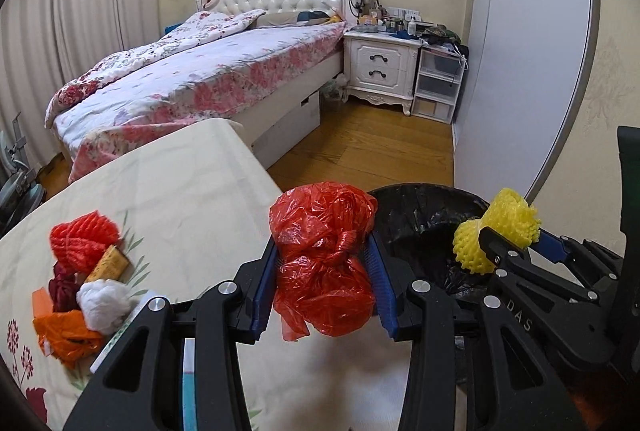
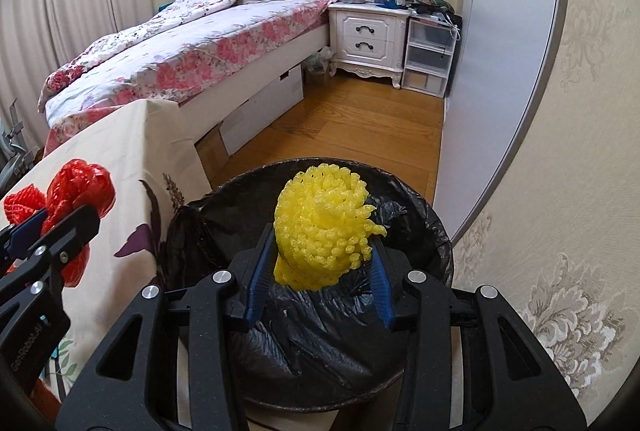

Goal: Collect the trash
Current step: 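Carry both items over the black bin and open both grippers, then move both grippers back over the table items, then grasp the blue-and-teal tube upright with the right gripper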

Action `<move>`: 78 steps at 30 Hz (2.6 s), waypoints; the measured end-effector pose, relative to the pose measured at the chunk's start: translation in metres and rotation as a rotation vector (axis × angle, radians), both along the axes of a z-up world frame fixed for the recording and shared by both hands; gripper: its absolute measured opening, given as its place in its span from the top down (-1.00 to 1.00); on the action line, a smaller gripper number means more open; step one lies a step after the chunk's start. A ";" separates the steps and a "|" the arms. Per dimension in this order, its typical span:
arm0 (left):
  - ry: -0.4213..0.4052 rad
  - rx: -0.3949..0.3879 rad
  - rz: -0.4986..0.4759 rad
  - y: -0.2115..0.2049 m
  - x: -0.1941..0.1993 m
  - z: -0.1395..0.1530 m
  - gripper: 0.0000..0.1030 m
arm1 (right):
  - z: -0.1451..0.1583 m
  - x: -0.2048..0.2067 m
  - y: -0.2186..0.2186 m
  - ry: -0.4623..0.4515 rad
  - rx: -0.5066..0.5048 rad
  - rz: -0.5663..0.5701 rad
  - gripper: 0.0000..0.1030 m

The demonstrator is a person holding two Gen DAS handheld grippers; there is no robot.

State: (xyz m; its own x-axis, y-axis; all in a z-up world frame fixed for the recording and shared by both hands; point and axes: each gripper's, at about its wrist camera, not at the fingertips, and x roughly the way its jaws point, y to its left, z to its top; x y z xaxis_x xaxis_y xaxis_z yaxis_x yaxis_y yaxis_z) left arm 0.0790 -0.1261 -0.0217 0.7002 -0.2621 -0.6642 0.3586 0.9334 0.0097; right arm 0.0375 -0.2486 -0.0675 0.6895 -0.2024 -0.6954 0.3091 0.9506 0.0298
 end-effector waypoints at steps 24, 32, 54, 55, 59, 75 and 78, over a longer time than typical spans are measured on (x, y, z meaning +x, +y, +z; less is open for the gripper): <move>0.012 0.032 0.010 -0.028 0.026 -0.018 -0.45 | -0.009 0.009 -0.032 -0.005 0.024 -0.091 -0.05; 0.001 0.024 0.045 -0.019 0.024 -0.010 -0.53 | -0.003 0.005 -0.032 -0.012 0.018 -0.104 -0.06; -0.018 0.022 0.220 0.092 -0.027 0.011 -0.55 | 0.009 -0.022 0.050 0.001 0.010 0.076 -0.06; -0.018 0.024 0.231 0.097 -0.030 0.011 -0.55 | 0.009 -0.022 0.057 0.002 0.007 0.090 -0.06; -0.011 0.028 0.282 0.122 -0.039 0.007 -0.55 | 0.009 -0.023 0.081 0.005 0.011 0.144 -0.06; 0.021 0.036 0.480 0.222 -0.066 -0.009 -0.55 | 0.011 -0.022 0.176 0.024 0.000 0.369 -0.06; 0.030 0.031 0.507 0.235 -0.070 -0.012 -0.55 | 0.010 -0.019 0.190 0.030 -0.009 0.399 -0.06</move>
